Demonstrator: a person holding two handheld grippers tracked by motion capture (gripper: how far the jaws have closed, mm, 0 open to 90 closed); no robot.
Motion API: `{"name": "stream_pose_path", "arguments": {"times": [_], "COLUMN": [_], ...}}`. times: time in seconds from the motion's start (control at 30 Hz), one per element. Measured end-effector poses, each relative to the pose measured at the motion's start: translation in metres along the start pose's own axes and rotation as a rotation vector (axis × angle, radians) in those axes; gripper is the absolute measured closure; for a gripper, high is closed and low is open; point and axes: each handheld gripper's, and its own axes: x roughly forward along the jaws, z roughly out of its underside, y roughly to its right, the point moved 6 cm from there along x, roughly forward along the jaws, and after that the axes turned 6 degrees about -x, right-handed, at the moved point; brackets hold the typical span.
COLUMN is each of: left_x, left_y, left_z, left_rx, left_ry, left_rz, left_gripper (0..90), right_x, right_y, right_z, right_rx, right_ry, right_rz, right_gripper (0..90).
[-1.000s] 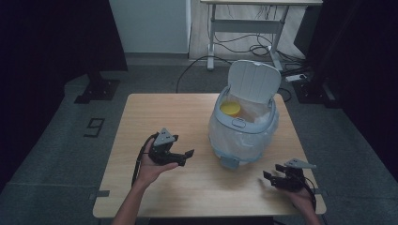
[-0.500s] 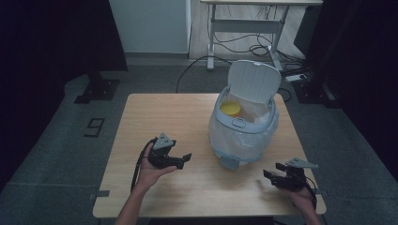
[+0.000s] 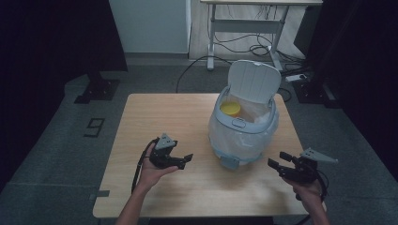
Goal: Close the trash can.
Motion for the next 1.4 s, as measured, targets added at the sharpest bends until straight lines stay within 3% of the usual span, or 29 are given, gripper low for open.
{"name": "stream_pose_path", "arguments": {"times": [0.2,0.4,0.97,1.4], "left_x": [0.002,0.007,0.015,0.017], "left_y": [0.0,-0.003,-0.005,-0.007], "left_z": [0.003,0.008,0.017,0.025], "left_rx": [-0.003,-0.021,-0.05,-0.06], "left_ry": [-0.008,-0.024,-0.045,-0.065], "left_rz": [0.006,0.014,0.03,0.033], "left_gripper": [15.2,15.2,15.4,16.2], "right_x": [-0.009,-0.01,-0.001,0.026], "right_y": [0.0,0.003,0.016,0.024], "right_z": [-0.045,-0.077,-0.13,-0.161], "right_rx": [-0.044,-0.044,-0.067,-0.113], "right_ry": [0.05,0.075,0.114,0.102], "right_rz": [0.015,0.036,0.036,0.03], "right_gripper": [26.1,24.7,22.7,23.2]}}
